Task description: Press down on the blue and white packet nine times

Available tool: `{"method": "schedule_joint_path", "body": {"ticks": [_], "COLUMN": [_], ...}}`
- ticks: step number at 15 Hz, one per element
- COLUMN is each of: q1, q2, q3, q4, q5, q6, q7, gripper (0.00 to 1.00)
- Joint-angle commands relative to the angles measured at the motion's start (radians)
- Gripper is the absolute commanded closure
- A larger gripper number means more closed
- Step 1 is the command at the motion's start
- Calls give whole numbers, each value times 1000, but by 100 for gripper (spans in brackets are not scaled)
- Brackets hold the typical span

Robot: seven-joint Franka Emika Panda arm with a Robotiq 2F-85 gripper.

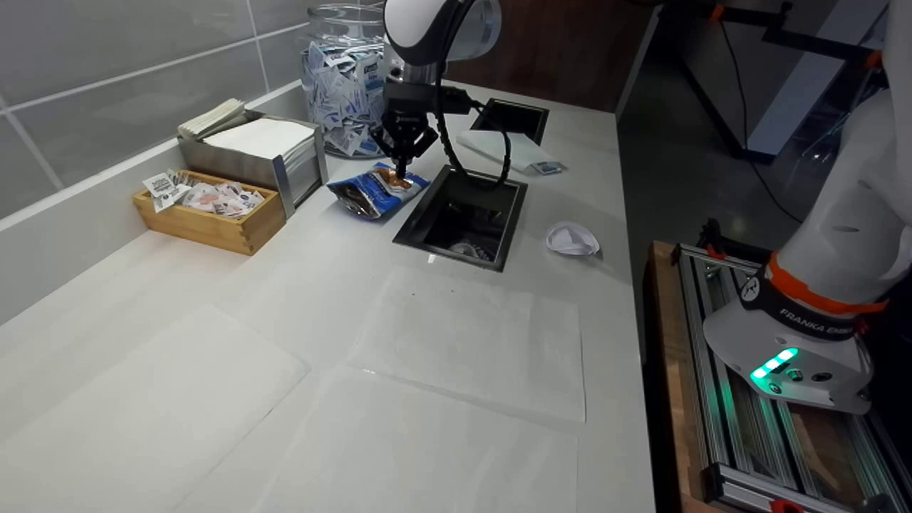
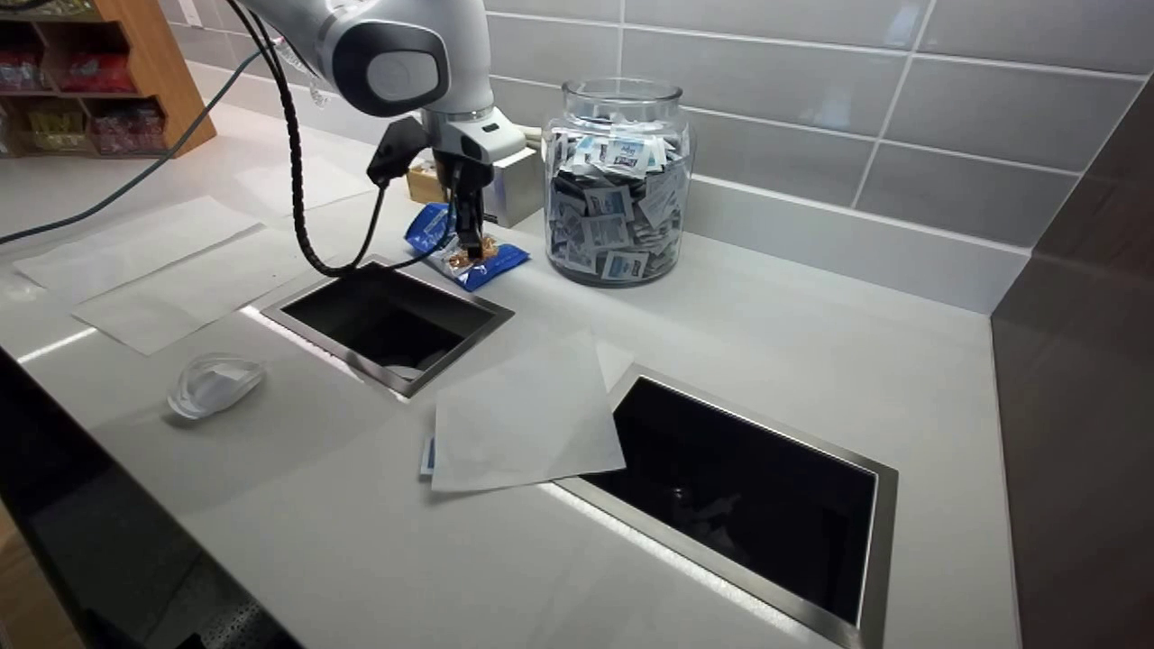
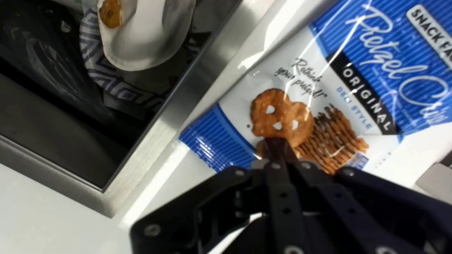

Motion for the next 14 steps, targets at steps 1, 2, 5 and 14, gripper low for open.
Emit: {"method": "schedule_joint_path", "body": {"ticks": [1, 2, 5, 14], "q1": [18, 20, 22, 14], "q2": [-66, -66, -48, 62], "q3": [9, 19, 47, 68], "q4": [-30, -18, 18, 71], "q5": [-5, 1, 15, 29], "q6": [24, 28, 32, -20], "q7": [2, -9, -34, -39], "gripper": [100, 100, 100, 100]}}
